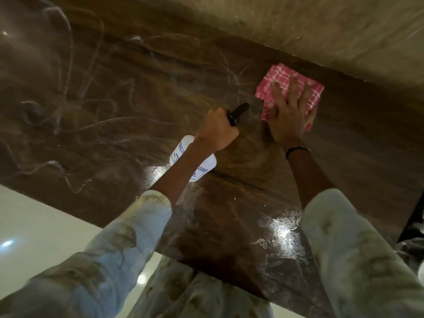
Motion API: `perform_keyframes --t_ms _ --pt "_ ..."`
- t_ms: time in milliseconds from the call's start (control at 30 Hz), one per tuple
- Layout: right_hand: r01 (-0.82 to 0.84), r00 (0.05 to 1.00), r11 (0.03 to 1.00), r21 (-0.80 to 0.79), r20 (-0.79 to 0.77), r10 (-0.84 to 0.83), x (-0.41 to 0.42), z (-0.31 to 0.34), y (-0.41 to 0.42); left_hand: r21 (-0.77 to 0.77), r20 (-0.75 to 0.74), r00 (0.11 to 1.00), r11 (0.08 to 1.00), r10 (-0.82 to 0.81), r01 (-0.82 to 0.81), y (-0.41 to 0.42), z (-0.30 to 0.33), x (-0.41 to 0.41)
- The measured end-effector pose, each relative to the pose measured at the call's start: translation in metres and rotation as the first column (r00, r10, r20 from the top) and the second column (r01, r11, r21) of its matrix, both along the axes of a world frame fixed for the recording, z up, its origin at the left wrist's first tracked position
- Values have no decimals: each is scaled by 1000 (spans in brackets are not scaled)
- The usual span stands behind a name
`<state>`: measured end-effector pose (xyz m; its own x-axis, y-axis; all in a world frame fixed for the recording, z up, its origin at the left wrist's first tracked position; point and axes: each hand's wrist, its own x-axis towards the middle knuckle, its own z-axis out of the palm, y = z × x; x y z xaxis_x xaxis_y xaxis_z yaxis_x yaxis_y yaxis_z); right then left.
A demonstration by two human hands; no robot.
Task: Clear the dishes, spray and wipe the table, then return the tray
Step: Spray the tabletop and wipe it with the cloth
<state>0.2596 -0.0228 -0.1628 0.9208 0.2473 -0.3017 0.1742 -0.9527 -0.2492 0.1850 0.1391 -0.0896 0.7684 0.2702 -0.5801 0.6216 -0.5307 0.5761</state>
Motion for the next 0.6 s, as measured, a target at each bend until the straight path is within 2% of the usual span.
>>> perform_keyframes --t_ms 133,233,300,367,433,600 --pt "-295 955 955 19 29 294 -21 -4 34 18 45 999 1000 14 -14 11 5 2" --pt "-511 858 859 -35 39 512 -45 -4 12 24 36 999 1000 8 -9 17 6 6" --pt "-555 829 830 -61 37 558 -45 -5 -19 8 32 999 1000 2 -2 20 4 9" --pt "-508 858 857 -85 43 512 -34 -6 -45 6 42 999 1000 20 -20 22 3 12" --pt "-392 917 915 -95 44 397 -15 -5 -54 12 45 998 999 35 -35 25 3 15" --pt "-60 997 996 -62 42 63 43 -4 -13 -22 31 999 999 37 -36 32 0 17"
